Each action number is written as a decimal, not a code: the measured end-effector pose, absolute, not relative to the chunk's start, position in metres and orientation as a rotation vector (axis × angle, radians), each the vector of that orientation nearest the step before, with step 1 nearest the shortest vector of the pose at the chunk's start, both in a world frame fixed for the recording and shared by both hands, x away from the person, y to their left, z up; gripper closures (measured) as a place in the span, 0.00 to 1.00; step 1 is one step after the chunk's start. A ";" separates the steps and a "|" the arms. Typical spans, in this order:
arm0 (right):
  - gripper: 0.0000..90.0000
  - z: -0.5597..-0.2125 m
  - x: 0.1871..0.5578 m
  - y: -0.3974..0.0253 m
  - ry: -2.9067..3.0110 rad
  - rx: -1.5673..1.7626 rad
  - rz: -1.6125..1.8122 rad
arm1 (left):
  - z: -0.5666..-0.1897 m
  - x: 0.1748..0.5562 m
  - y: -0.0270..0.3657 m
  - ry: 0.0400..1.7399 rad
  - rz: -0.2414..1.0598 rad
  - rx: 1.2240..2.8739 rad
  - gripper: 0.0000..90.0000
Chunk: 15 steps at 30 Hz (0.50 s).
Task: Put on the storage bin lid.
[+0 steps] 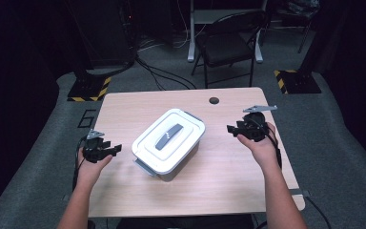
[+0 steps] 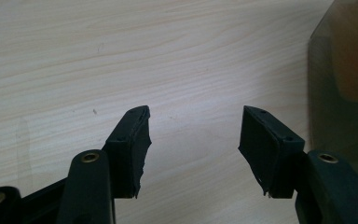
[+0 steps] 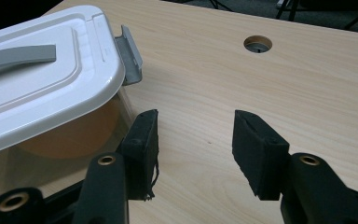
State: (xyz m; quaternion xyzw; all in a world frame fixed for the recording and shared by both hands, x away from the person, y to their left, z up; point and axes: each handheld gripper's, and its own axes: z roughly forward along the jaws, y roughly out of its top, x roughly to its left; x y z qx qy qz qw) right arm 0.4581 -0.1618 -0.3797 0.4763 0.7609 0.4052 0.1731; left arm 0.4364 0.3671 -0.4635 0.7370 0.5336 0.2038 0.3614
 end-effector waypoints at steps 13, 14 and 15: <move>0.56 -0.389 0.462 -0.158 2.156 1.364 1.120 | -0.487 0.435 0.369 1.386 0.520 1.943 0.48; 0.56 -0.391 0.463 -0.159 2.164 1.360 1.111 | -0.490 0.435 0.369 1.392 0.517 1.942 0.48; 0.56 -0.393 0.464 -0.159 2.163 1.366 1.107 | -0.492 0.436 0.370 1.403 0.508 1.960 0.48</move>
